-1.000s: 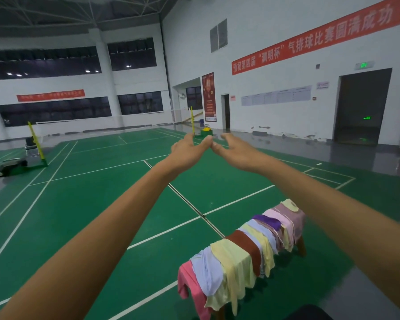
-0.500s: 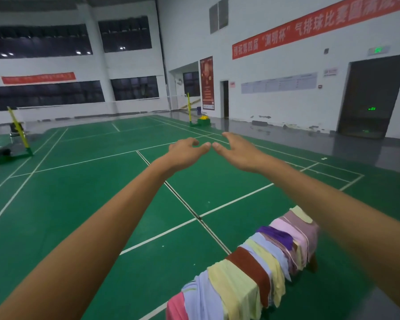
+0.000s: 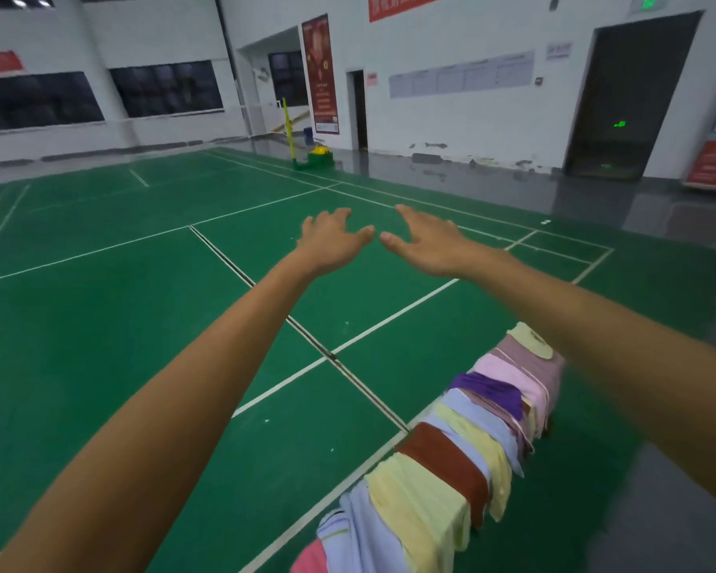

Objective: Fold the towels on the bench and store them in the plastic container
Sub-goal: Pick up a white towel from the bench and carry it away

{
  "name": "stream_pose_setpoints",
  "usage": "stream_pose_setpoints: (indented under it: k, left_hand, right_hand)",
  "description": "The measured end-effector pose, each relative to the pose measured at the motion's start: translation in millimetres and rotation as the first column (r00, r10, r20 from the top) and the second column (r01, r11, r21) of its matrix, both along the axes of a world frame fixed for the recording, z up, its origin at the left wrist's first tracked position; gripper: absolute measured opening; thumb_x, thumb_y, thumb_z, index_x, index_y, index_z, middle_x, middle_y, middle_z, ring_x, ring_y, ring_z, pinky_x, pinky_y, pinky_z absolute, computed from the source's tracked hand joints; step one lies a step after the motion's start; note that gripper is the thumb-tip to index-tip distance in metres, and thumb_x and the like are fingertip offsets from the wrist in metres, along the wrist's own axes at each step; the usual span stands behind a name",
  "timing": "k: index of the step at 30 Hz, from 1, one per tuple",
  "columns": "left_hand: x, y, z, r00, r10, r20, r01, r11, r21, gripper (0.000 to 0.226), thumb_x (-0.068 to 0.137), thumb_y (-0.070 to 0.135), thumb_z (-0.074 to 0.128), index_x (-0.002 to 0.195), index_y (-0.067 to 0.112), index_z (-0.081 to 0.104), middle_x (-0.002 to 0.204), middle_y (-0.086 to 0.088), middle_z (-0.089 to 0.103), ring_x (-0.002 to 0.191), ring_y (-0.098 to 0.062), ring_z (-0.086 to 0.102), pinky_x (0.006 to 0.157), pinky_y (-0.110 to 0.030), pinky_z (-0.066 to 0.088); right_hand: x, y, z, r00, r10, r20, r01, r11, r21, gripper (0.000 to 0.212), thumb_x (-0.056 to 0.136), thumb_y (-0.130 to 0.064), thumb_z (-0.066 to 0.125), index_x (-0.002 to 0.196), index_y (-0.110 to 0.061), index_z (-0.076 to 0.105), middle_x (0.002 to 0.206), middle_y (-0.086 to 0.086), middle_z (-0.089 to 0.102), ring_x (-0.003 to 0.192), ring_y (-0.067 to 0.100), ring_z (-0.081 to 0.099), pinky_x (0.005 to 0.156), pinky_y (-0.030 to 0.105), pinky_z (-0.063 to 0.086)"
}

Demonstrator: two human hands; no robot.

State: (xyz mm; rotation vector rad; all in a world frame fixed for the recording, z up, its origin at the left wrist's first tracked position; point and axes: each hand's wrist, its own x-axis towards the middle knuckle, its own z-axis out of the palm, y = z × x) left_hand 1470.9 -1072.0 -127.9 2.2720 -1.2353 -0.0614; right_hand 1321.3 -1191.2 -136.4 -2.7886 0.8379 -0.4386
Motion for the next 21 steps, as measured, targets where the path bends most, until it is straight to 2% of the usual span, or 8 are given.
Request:
stream_pose_setpoints:
  k: [6,10,13,16,19,21]
  left_hand:
    - [24.3,-59.5,-36.5,1.0,-0.029,-0.01,0.03,0.995,0.093,0.093,0.078,0.074,0.039,0.154,0.019,0.041,0.16,-0.014,0.037,0.15,-0.042,0.025,0.121,-0.056,0.023]
    - [37.3,-92.7,-63.7,0.998,-0.055,0.012,0.052,0.989,0.138,0.08,0.09,0.066,0.047,0.153,0.016,0.042,0.158,-0.017,0.039,0.149,-0.038,0.029,0.123,-0.05,0.02]
    - [45.5,-112.5,-95.6,0.998,-0.061,-0.018,0.063,0.983,0.172,0.083,0.087,0.067,0.042,0.153,0.016,0.042,0.159,-0.016,0.039,0.149,-0.036,0.029,0.124,-0.05,0.017]
    - [61.5,-127.5,-131.6,0.998,-0.023,-0.053,0.034,0.98,0.197,0.077,0.092,0.062,0.037,0.152,0.015,0.042,0.158,-0.015,0.04,0.149,-0.036,0.03,0.124,-0.052,0.017]
    - [79.8,-136.6,-159.3,0.994,0.08,-0.077,-0.063,0.978,0.2,0.09,0.081,0.07,0.033,0.152,0.015,0.043,0.158,-0.015,0.041,0.148,-0.038,0.031,0.122,-0.054,0.02]
    - [92.1,-141.9,-173.3,0.985,0.151,-0.083,-0.129,0.966,0.223,0.086,0.085,0.067,0.039,0.152,0.013,0.043,0.156,-0.016,0.042,0.148,-0.037,0.032,0.122,-0.052,0.022]
  right_hand:
    - [30.6,-53.6,-37.1,0.99,-0.032,-0.134,0.037,0.999,0.036,0.093,0.093,-0.08,0.023,0.163,-0.021,0.006,0.169,0.009,0.016,0.154,0.034,0.019,0.122,0.061,0.014]
    - [53.6,-77.4,-71.5,0.964,-0.034,-0.262,0.047,0.998,0.044,0.093,0.092,-0.081,0.02,0.163,-0.025,-0.002,0.17,0.01,0.008,0.155,0.037,0.011,0.121,0.061,0.008]
    - [75.4,-90.4,-99.9,0.955,0.003,-0.296,0.02,0.997,0.075,0.087,0.097,-0.073,0.028,0.163,-0.025,-0.003,0.17,0.01,0.003,0.156,0.037,0.005,0.123,0.058,0.004]
    - [102.1,-107.0,-127.3,0.942,0.057,-0.33,-0.026,0.995,0.097,0.083,0.101,-0.063,0.034,0.163,-0.023,-0.004,0.17,0.01,0.0,0.156,0.037,0.003,0.124,0.057,0.002]
    - [126.8,-126.5,-154.8,0.924,0.135,-0.359,-0.097,0.988,0.121,0.086,0.099,-0.068,0.034,0.163,-0.024,-0.003,0.17,0.01,0.001,0.156,0.037,0.003,0.124,0.058,0.003]
    - [142.6,-138.5,-171.9,0.913,0.196,-0.359,-0.161,0.979,0.125,0.092,0.096,-0.072,0.035,0.163,-0.023,-0.005,0.17,0.01,0.002,0.156,0.037,0.005,0.124,0.058,0.004]
